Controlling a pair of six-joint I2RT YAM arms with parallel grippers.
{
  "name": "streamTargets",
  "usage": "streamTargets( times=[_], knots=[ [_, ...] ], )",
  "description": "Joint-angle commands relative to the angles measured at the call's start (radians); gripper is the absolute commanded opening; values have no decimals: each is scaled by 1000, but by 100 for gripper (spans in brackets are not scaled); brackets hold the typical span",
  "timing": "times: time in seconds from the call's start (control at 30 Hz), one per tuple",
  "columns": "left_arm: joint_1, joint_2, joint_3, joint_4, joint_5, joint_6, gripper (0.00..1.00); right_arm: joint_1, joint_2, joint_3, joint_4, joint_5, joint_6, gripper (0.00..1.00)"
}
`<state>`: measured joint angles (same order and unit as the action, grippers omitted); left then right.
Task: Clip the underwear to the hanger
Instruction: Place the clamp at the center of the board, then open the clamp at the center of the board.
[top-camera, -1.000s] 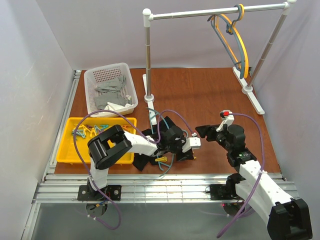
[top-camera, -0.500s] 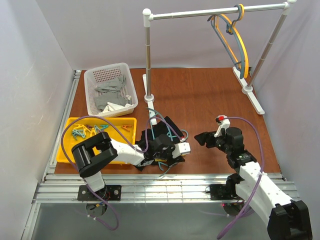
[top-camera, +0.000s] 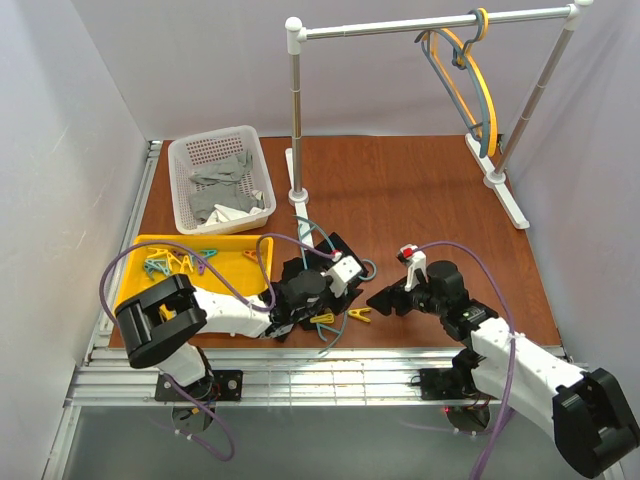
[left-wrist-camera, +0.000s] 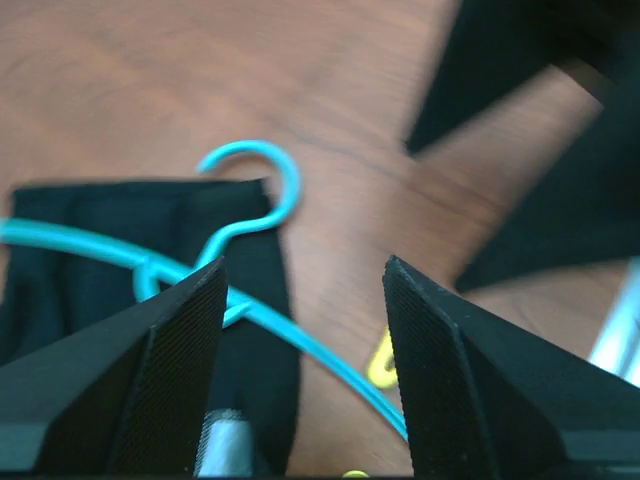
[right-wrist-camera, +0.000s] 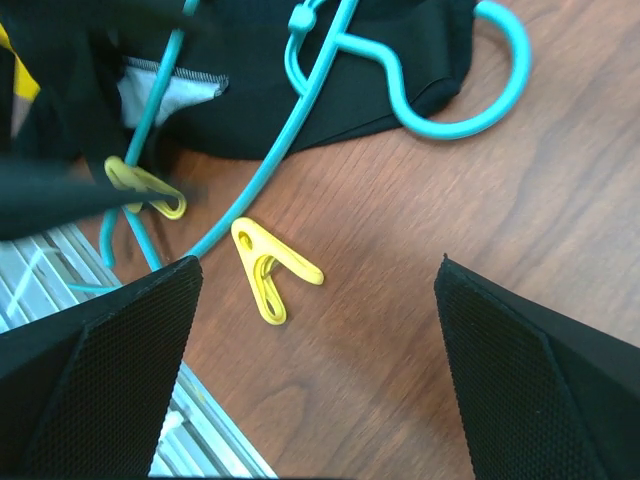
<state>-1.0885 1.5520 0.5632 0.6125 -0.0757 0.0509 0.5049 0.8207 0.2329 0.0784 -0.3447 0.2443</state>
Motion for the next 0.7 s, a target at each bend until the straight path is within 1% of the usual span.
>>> streamTargets(
  times=[0.0, 0.03, 0.07, 0.17, 0.27, 0.43, 0.6, 0.67],
  knots=[
    [16, -35, 17, -65, -266, -141, 57, 29, 38, 26, 76, 32, -51, 87],
    [24, -58, 9, -69, -280, -157, 59, 32, 43, 17, 119, 17, -56, 88],
    [42, -72, -18, -71, -300, -173, 66, 32, 49, 16, 133, 13, -62, 89],
    [77, -142, -65, -57, -280, -209, 73, 38, 73, 19, 178, 15, -94, 91],
    [108, -188, -109, -48, -271, -229, 80, 41, 135, 40, 207, -3, -123, 91],
    [145, -213, -140, -62, -269, -250, 81, 66, 261, 59, 245, -79, -145, 90],
    [187, -242, -164, -60, -247, -267, 82, 104, 268, 43, 277, -128, -155, 89],
    [210, -247, -169, -62, -243, -278, 82, 136, 273, 39, 277, -114, -158, 89]
  ],
)
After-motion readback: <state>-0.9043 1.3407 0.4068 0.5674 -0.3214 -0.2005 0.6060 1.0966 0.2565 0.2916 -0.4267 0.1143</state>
